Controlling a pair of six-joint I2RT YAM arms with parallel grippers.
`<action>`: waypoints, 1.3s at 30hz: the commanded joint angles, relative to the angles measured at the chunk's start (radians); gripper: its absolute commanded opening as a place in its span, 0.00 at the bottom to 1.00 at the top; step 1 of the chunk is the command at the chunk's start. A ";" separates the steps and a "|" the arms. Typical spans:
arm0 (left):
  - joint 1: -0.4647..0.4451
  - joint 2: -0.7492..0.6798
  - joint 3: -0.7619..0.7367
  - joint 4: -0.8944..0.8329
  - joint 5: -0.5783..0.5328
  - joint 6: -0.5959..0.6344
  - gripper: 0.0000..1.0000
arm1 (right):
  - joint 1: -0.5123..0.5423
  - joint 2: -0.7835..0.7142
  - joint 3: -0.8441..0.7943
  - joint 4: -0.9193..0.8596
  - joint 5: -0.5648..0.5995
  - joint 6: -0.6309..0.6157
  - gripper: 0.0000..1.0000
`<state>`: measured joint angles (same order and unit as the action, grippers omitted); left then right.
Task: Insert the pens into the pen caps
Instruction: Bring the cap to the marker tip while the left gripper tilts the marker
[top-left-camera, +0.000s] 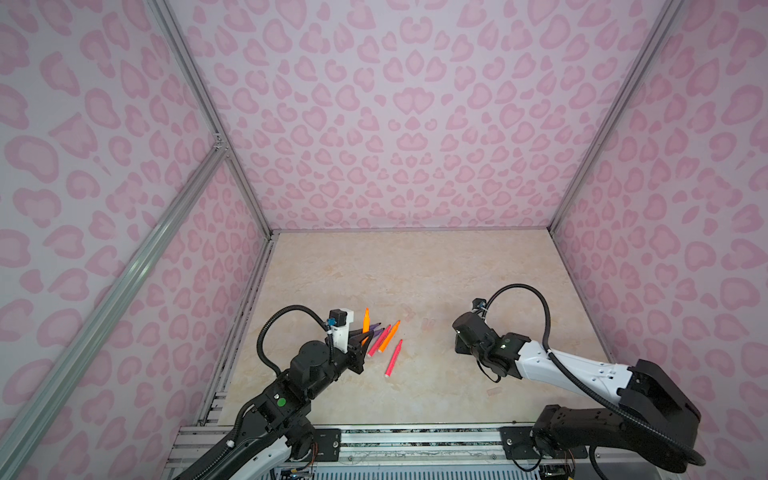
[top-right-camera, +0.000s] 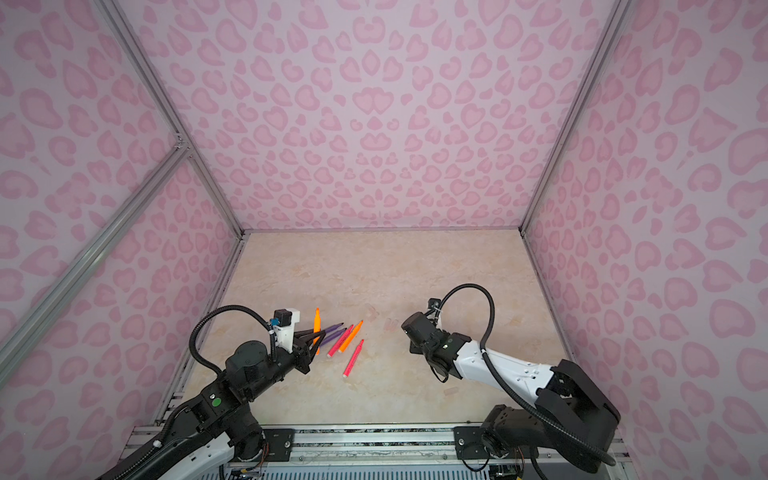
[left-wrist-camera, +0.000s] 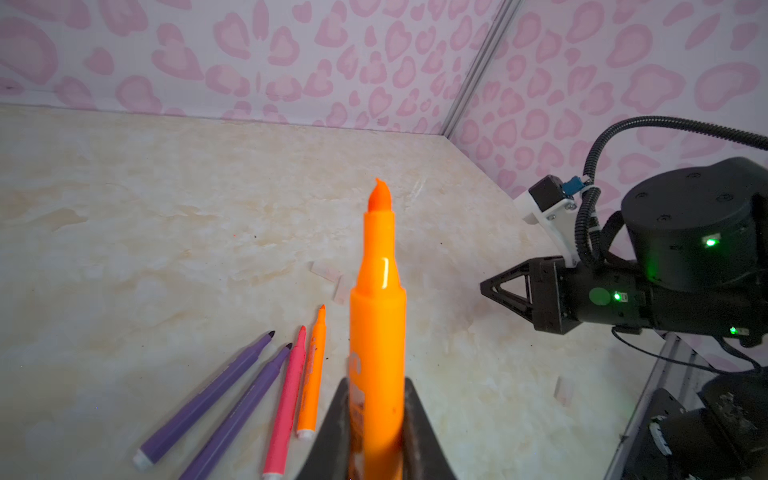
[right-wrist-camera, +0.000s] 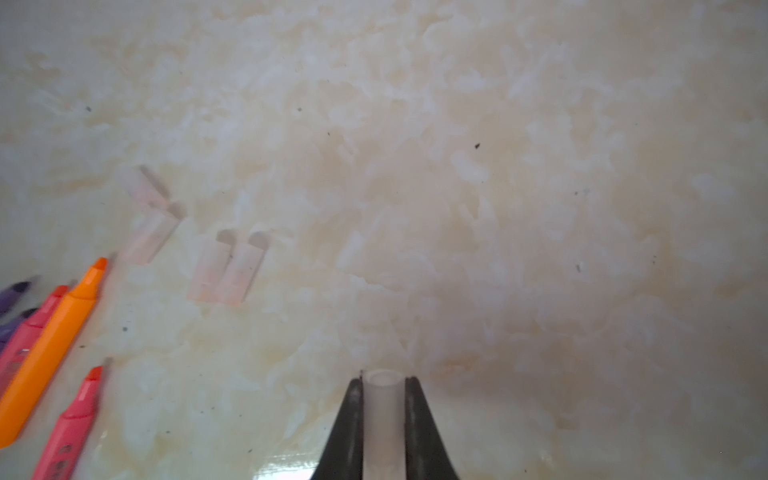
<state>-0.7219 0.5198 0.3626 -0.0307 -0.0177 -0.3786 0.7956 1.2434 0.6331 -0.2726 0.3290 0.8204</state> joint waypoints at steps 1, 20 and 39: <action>0.000 0.034 0.036 0.042 0.063 -0.021 0.03 | 0.010 -0.100 -0.023 0.058 -0.003 0.026 0.09; -0.226 0.200 -0.037 0.401 0.250 -0.077 0.04 | 0.053 -0.473 -0.168 0.512 -0.134 -0.007 0.00; -0.355 0.561 0.192 0.402 0.025 -0.184 0.04 | 0.064 -0.404 -0.196 0.791 -0.185 -0.025 0.00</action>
<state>-1.0691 1.0641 0.5232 0.3389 0.0471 -0.5484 0.8597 0.8253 0.4400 0.4557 0.1123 0.7937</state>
